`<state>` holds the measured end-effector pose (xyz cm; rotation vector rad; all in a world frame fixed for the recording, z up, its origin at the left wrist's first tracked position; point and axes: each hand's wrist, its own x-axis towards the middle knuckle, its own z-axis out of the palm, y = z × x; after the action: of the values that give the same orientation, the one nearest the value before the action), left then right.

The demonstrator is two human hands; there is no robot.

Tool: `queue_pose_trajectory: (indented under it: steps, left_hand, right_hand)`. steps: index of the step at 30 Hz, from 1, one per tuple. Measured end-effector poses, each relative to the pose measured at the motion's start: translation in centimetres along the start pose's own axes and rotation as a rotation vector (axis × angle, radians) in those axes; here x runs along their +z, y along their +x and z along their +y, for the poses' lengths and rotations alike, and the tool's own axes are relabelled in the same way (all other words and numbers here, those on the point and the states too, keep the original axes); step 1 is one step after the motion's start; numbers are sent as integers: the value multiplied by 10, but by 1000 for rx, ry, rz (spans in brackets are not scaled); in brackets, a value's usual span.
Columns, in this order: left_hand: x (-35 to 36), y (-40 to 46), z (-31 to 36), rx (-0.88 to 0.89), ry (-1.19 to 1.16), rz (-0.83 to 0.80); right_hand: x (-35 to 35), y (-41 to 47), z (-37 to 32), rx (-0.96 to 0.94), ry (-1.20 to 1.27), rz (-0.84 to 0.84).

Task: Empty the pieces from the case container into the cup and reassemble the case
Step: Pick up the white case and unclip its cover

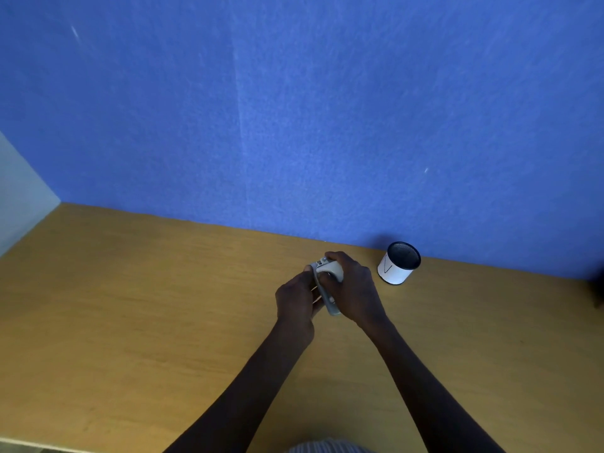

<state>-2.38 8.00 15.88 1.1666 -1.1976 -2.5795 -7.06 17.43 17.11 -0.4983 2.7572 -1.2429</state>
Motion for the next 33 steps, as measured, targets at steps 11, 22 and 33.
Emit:
queue_pose_trajectory:
  steps: [11, 22, 33]
  left_hand:
    - [2, 9, 7, -67, -38, 42]
    - [7, 2, -1, -46, -109, -204]
    - [13, 3, -8, 15, -105, -287]
  right_hand:
    - [2, 2, 0, -12, 33, 20]
    - [-2, 14, -3, 17, 23, 110]
    - [-4, 27, -4, 129, -105, 178]
